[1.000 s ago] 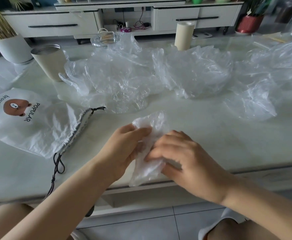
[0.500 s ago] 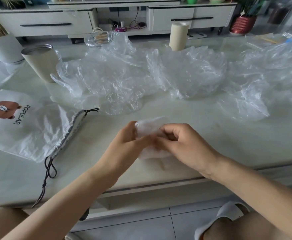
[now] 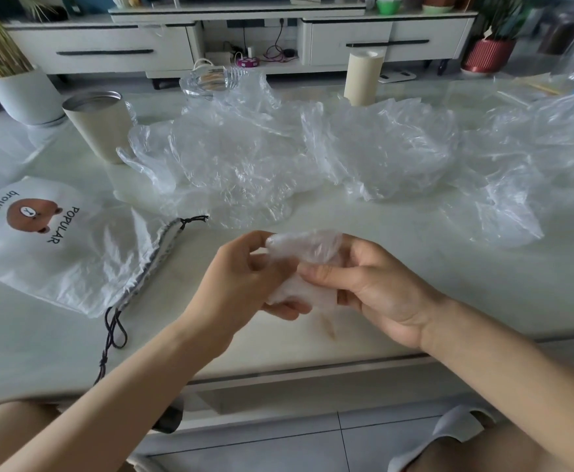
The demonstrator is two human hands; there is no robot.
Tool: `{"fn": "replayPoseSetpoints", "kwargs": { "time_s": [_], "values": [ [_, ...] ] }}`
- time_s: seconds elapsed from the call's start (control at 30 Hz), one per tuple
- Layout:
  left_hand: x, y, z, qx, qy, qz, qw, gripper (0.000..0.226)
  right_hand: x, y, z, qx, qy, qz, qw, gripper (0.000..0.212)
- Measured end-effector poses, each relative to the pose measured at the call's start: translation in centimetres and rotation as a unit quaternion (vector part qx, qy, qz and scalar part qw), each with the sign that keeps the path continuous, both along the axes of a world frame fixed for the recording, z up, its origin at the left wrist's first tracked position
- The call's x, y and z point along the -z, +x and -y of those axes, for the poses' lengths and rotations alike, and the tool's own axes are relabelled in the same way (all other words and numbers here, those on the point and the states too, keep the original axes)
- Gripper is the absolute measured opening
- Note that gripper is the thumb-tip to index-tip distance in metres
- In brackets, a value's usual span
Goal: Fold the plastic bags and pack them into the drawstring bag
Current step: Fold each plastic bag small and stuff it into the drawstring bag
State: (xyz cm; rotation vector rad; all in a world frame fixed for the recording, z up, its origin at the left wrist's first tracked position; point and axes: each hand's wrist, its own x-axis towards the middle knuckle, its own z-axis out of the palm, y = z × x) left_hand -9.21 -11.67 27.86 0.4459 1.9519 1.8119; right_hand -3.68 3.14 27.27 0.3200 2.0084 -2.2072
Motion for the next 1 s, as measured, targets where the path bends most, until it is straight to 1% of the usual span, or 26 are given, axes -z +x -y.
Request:
{"fn": "replayPoseSetpoints", "kwargs": {
  "time_s": [0.03,0.1,0.17,0.23,0.3,0.33,0.37,0.47,0.53,0.63,0.73,0.77,0.83,0.9,1.0],
  "values": [
    [0.0,0.1,0.0,0.005,-0.001,-0.008,1.000,0.006,0.0,-0.1,0.2,0.018,-0.023,-0.004,1.000,0.022],
    [-0.1,0.1,0.1,0.009,0.007,-0.012,1.000,0.006,0.4,-0.3,0.2,0.050,-0.075,-0.006,0.996,0.015],
    [-0.3,0.0,0.2,0.016,0.023,0.011,1.000,0.015,0.3,-0.4,0.3,0.067,-0.116,-0.012,0.991,0.017],
    [-0.5,-0.1,0.3,0.018,0.060,0.070,0.996,0.022,0.1,-0.4,0.4,0.072,-0.133,-0.019,0.988,0.021],
    [-0.8,0.0,0.2,0.021,0.090,0.115,0.989,0.024,-0.1,-0.3,0.6,0.055,-0.117,-0.037,0.991,0.020],
    [-1.0,0.0,0.1,0.019,0.100,0.132,0.986,0.026,-0.1,-0.3,0.7,0.053,-0.095,-0.044,0.993,0.025],
    [-1.0,-0.1,0.1,0.013,0.109,0.152,0.982,0.028,-0.2,-0.3,0.8,0.059,-0.067,-0.047,0.995,0.034],
    [-1.1,-0.3,0.0,-0.001,0.123,0.197,0.973,0.028,-0.2,-0.3,0.6,0.074,0.028,-0.070,0.994,0.053],
    [-0.9,-0.4,-0.1,0.002,0.093,0.165,0.982,0.029,-0.1,-0.2,0.7,0.077,0.076,-0.096,0.989,0.059],
    [-0.4,-0.3,-0.2,-0.019,0.054,0.095,0.994,0.008,-0.4,-0.2,0.9,0.052,0.120,-0.121,0.984,0.060],
    [-0.1,-0.7,0.3,-0.045,0.010,0.048,0.998,0.018,-1.0,-0.3,0.2,-0.021,0.127,-0.089,0.988,0.046],
    [-0.2,-0.9,0.4,-0.051,-0.003,0.024,0.998,0.022,-1.2,-0.4,-0.1,-0.026,0.120,-0.076,0.990,0.040],
    [-0.4,-1.0,0.6,-0.048,-0.032,-0.038,0.998,0.027,-1.4,-0.7,-0.6,0.002,0.103,-0.072,0.992,0.028],
    [-0.6,-0.8,0.7,-0.027,-0.048,-0.077,0.996,0.031,-1.3,-0.8,-0.7,0.016,0.110,-0.070,0.991,0.014],
    [-0.8,-0.7,1.0,-0.007,-0.050,-0.083,0.995,0.030,-1.2,-1.0,0.0,-0.042,0.160,-0.049,0.985,0.016]
  ]
}}
